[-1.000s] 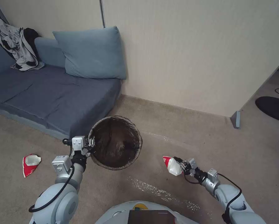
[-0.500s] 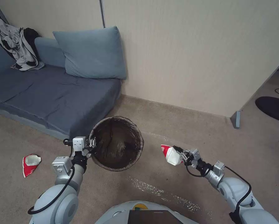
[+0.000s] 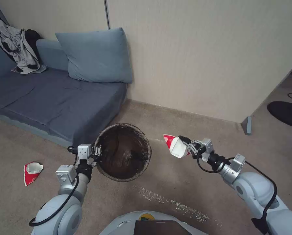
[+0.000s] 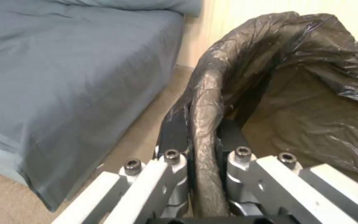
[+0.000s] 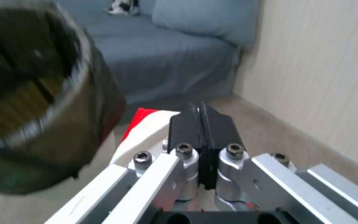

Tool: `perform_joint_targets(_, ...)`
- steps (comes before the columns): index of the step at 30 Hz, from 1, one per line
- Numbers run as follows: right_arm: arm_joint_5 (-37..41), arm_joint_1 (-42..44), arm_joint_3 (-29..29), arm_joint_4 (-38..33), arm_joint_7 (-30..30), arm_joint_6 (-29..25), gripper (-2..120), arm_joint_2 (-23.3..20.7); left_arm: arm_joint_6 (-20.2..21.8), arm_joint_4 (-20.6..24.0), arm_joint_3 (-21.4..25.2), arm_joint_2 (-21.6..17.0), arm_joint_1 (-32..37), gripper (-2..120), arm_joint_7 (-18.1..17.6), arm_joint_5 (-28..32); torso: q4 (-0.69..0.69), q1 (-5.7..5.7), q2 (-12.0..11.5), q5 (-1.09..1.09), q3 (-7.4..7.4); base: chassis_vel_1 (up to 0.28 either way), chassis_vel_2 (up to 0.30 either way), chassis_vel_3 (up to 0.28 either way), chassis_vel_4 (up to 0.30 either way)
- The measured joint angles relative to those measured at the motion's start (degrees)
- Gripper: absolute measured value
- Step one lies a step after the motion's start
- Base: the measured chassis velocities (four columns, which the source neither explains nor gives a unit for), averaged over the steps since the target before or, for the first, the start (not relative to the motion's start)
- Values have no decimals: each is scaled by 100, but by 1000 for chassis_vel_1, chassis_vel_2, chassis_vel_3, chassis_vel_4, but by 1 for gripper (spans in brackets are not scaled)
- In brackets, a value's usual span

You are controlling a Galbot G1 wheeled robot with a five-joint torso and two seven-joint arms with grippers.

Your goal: Pick up the trash bin, then pick up the garbage from the floor and place it into the trash bin.

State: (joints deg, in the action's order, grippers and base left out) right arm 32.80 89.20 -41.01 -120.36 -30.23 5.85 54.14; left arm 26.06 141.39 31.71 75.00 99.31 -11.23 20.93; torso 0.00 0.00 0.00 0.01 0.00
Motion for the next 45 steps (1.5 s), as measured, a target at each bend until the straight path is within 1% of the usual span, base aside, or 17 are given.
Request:
perform_joint_targets(4, 381, -122, -202, -382, 153, 233, 0, -190, 66, -39, -27, -32, -30, 6, 0, -5, 0, 0, 0, -1, 0, 0, 0, 0, 0)
perform_joint_targets(7, 517, -169, -294, -492, 186, 299, 0, -263, 118, -50, -32, -46, -45, 6, -4, -2, 0, 0, 0, 0, 0, 0, 0, 0, 0)
perform_joint_targets(8, 678, -203, -413, -614, 222, 377, 0, -347, 195, -59, -35, -68, -64, 6, -12, 5, 0, 0, 0, -1, 0, 0, 0, 0, 0)
perform_joint_targets(11, 909, -230, -522, -800, 289, 470, 0, -449, 303, -74, -46, -100, -90, 6, -33, 45, 0, 0, 0, 0, 0, 0, 0, 0, 0)
perform_joint_targets(15, 1181, -314, -546, -1048, 396, 582, 0, -601, 473, -84, -74, -143, -134, 6, -84, 130, 0, 0, 0, -1, 0, 0, 0, 0, 0)
perform_joint_targets(18, 1399, -445, -417, -1263, 522, 683, 0, -778, 619, -87, -115, -210, -185, 6, -116, 219, 1, 0, 0, -1, 0, 0, 0, 0, 0)
perform_joint_targets(23, 1647, -582, -251, -1473, 624, 780, 0, -985, 687, -108, -131, -260, -253, 6, -144, 271, 0, 0, 0, 0, 0, 0, 0, 0, 0)
perform_joint_targets(24, 1721, -619, -205, -1530, 647, 799, 0, -1056, 698, -119, -134, -270, -270, 6, -146, 284, 0, 0, 0, -1, 0, 0, 0, 0, 0)
perform_joint_targets(25, 1965, -785, -61, -1660, 704, 877, 0, -1258, 706, -157, -150, -303, -319, 6, -151, 308, 1, 0, 0, 0, 0, 0, 0, 0, 0)
perform_joint_targets(26, 2087, -869, -9, -1714, 735, 928, 0, -1342, 715, -181, -169, -330, -364, 6, -153, 335, 1, 0, 0, -1, 0, 0, 0, 0, 0)
perform_joint_targets(30, 2283, -942, 48, -1835, 809, 1014, 0, -1507, 769, -259, -259, -424, -546, 6, -160, 454, 1, 0, 0, -1, 0, 0, 0, 0, 0)
perform_joint_targets(31, 2283, -942, 48, -1835, 809, 1014, 0, -1507, 769, -259, -259, -424, -546, 6, -160, 454, 1, 0, 0, -1, 0, 0, 0, 0, 0)
perform_joint_targets(32, 2298, -942, 60, -1864, 817, 1033, 0, -1561, 801, -303, -301, -482, -656, 6, -163, 538, -2, 0, 0, -1, 0, 0, 0, 0, 0)
perform_joint_targets(35, 2301, -909, 124, -1932, 851, 1074, 0, -1652, 861, -414, -366, -588, -897, 6, -181, 722, 0, 0, 0, -1, 0, 0, 0, 0, 0)
perform_joint_targets(40, 2299, -975, 313, -1955, 923, 1099, 0, -1729, 892, -494, -393, -649, -1056, 6, -190, 813, -2, 0, 0, -1, 0, 0, 0, 0, 0)
perform_joint_targets(44, 2294, -1551, 963, -1854, 1013, 1159, 0, -1852, 905, -524, -397, -642, -1115, 6, -196, 838, 2, 0, 0, 0, 0, 0, 0, 0, 0)
perform_joint_targets(45, 2294, -1551, 963, -1854, 1013, 1159, 0, -1852, 905, -524, -397, -642, -1115, 6, -196, 838, 2, 0, 0, 0, 0, 0, 0, 0, 0)
